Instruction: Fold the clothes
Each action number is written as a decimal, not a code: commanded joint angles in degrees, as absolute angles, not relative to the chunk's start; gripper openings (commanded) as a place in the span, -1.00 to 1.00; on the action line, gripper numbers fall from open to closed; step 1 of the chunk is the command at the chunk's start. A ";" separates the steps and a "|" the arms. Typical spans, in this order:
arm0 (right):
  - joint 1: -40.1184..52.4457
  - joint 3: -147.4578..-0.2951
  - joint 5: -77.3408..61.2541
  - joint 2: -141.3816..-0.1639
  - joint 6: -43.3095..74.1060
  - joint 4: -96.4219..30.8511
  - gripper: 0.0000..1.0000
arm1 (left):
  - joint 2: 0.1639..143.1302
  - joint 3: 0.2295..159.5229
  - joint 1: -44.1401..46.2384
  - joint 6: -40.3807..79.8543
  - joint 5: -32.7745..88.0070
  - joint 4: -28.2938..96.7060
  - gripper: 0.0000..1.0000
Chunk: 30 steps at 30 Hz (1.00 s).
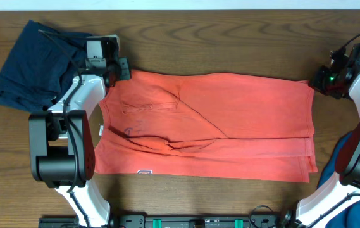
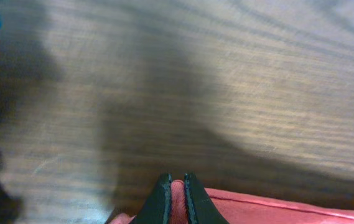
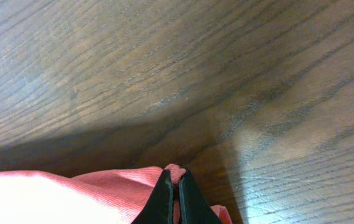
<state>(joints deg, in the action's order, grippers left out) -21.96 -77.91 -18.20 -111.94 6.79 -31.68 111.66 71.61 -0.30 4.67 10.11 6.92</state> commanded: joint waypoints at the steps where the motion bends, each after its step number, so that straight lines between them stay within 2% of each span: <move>1: -22.22 -77.95 -18.44 -108.60 5.39 -32.58 -0.97 | 108.31 71.92 -1.41 4.75 9.15 9.32 -0.88; 13: -22.79 -77.95 -15.44 -105.56 7.18 -43.38 -0.98 | 104.77 71.88 -1.65 4.78 8.84 24.10 -0.88; 20: -22.85 -77.95 -11.77 -105.54 9.17 -50.06 -0.97 | 104.79 71.81 -1.72 4.75 2.63 32.36 -0.88; 30: -22.87 -77.95 -6.31 -105.54 9.26 -57.23 -0.98 | 104.79 71.81 -1.72 4.73 0.05 41.23 -0.88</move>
<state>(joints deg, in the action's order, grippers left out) -22.37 -77.84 -9.82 -107.07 8.56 -56.49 105.21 71.61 -1.13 4.64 2.92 40.10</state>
